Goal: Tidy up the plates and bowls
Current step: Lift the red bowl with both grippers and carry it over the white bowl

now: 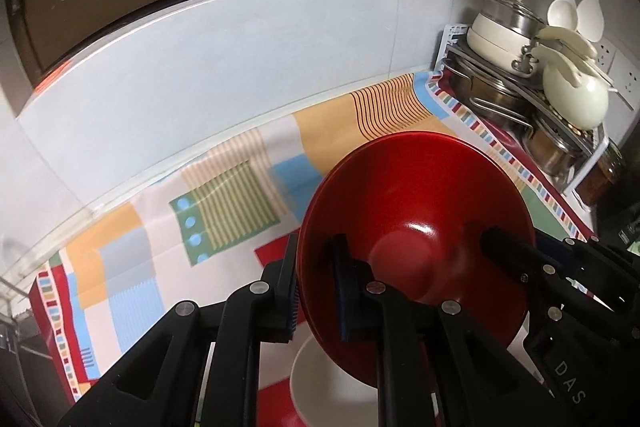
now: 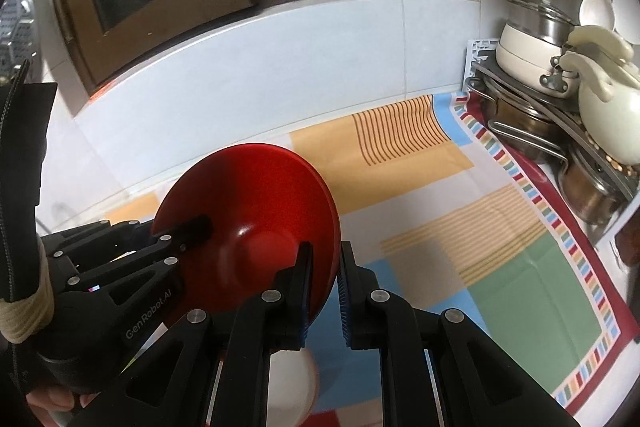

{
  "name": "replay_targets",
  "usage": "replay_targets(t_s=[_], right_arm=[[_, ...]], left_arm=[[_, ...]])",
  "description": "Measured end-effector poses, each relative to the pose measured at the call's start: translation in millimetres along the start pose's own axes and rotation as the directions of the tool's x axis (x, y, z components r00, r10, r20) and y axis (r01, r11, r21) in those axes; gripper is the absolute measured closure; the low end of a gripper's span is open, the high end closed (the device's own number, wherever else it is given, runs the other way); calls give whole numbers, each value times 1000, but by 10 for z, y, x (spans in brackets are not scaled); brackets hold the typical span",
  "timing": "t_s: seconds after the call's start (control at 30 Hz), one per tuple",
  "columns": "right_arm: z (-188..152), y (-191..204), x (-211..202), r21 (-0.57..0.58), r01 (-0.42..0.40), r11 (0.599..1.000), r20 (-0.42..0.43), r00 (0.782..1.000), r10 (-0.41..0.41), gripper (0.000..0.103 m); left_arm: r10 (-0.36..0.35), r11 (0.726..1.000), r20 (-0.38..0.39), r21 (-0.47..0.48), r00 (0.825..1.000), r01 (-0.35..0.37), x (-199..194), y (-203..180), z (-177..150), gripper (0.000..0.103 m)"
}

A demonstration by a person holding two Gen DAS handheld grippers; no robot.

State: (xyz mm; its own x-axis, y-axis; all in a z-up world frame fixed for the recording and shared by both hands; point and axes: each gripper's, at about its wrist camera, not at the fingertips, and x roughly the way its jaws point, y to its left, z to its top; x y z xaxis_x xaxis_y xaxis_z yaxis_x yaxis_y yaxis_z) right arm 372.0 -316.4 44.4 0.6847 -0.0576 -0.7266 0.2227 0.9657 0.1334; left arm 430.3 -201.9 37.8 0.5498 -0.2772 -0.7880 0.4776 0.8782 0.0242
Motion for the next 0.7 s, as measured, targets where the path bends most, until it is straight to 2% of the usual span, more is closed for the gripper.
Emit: replay_targets(t_s=[0.4,0.7], right_arm=[[-405,278,-279,-16,-2,1000,-34,999,2,89],[-676,308,-249,-24,1,1000,-91,996,-3,89]], left_arm=[[-7,1000,-13,14,1000,8,-313,9,-474,87],[-30,1000,-61,-6,998,30,-230,17,-738,87]])
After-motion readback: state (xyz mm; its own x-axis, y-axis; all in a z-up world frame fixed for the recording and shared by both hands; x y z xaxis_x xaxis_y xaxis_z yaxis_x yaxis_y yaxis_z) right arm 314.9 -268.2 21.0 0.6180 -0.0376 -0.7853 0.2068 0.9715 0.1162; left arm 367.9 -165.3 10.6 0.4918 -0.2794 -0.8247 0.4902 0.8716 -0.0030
